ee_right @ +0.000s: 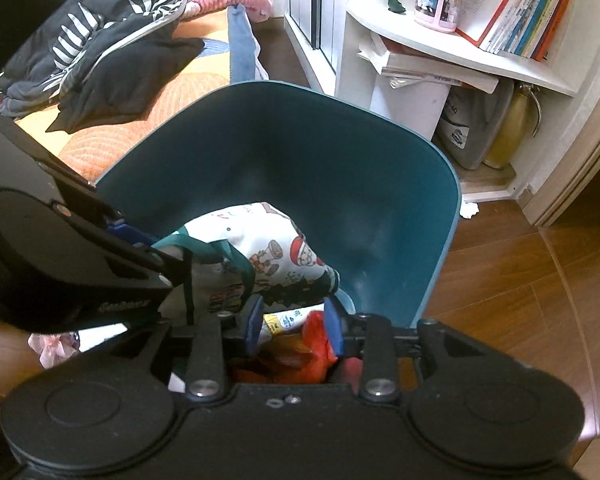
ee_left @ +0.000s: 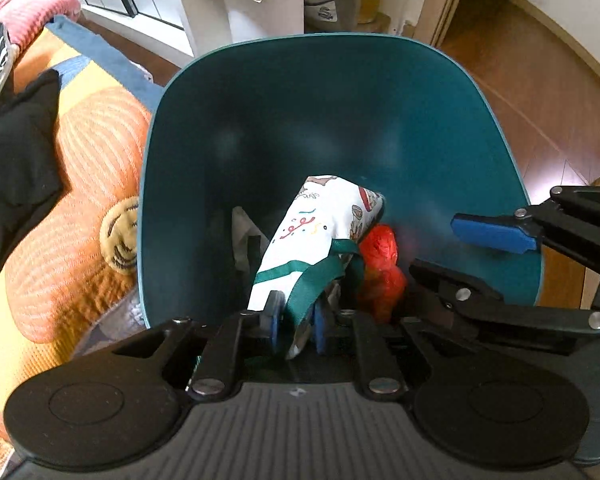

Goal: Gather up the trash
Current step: 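Lower both items into the teal bin and open both tools, then move both tools back down to the trash under the bed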

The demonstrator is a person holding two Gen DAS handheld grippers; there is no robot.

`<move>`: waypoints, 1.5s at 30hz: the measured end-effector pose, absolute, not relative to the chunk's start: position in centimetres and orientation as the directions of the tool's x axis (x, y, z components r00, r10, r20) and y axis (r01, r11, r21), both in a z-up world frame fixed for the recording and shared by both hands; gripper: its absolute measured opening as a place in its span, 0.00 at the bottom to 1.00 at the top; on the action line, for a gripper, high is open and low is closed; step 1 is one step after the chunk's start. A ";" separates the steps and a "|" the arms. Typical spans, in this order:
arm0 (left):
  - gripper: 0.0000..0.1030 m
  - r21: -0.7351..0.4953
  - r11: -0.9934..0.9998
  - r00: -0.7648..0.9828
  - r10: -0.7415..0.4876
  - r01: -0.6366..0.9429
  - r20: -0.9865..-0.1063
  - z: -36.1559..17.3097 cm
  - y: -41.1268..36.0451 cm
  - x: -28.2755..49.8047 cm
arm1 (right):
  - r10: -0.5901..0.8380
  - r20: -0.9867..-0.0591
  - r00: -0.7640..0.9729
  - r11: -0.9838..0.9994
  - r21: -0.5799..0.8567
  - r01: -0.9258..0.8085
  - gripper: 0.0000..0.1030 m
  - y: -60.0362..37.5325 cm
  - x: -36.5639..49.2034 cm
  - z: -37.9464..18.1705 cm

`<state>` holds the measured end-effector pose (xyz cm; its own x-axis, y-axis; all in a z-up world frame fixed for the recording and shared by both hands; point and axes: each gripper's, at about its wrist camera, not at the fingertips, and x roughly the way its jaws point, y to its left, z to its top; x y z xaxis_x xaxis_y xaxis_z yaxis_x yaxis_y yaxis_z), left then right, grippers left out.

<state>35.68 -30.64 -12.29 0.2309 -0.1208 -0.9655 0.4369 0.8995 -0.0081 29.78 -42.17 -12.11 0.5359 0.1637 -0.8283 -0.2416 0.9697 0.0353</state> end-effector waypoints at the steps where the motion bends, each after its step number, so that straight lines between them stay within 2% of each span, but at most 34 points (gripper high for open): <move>1: 0.20 -0.012 0.900 0.233 -0.126 0.437 -0.964 -12.1 -30.5 35.5 | 0.162 -0.827 0.538 0.970 0.033 -0.242 0.33 -42.2 29.6 -12.0; 4: 0.21 -0.024 0.899 0.246 -0.145 0.437 -0.958 -11.3 -30.3 35.1 | 0.165 -0.822 0.545 0.968 0.028 -0.251 0.34 -42.2 28.9 -11.3; 8: 0.28 -0.050 0.903 0.257 -0.174 0.427 -0.951 -10.0 -29.6 34.4 | 0.164 -0.813 0.559 0.967 0.020 -0.254 0.34 -42.5 27.9 -10.0; 23: 0.28 -0.099 0.916 0.395 -0.263 0.389 -0.880 -1.6 -24.0 28.9 | 0.247 -0.719 0.649 0.948 0.040 -0.317 0.35 -39.8 22.6 -1.9; 34: 0.28 -0.109 0.947 0.515 -0.259 0.302 -0.817 3.9 -16.3 23.4 | 0.339 -0.661 0.669 0.913 0.058 -0.405 0.37 -35.0 19.5 2.3; 43: 0.28 -0.121 0.975 0.562 -0.206 0.184 -0.801 5.3 -8.2 18.4 | 0.435 -0.644 0.629 0.854 0.074 -0.515 0.42 -28.9 17.2 3.7; 44: 0.29 -0.122 0.978 0.563 -0.198 0.171 -0.802 5.1 -7.2 17.9 | 0.445 -0.647 0.620 0.846 0.076 -0.528 0.43 -28.1 17.0 3.6; 45: 0.38 -0.123 0.980 0.564 -0.191 0.157 -0.803 5.0 -6.3 17.5 | 0.451 -0.650 0.612 0.840 0.078 -0.537 0.43 -27.4 16.8 3.5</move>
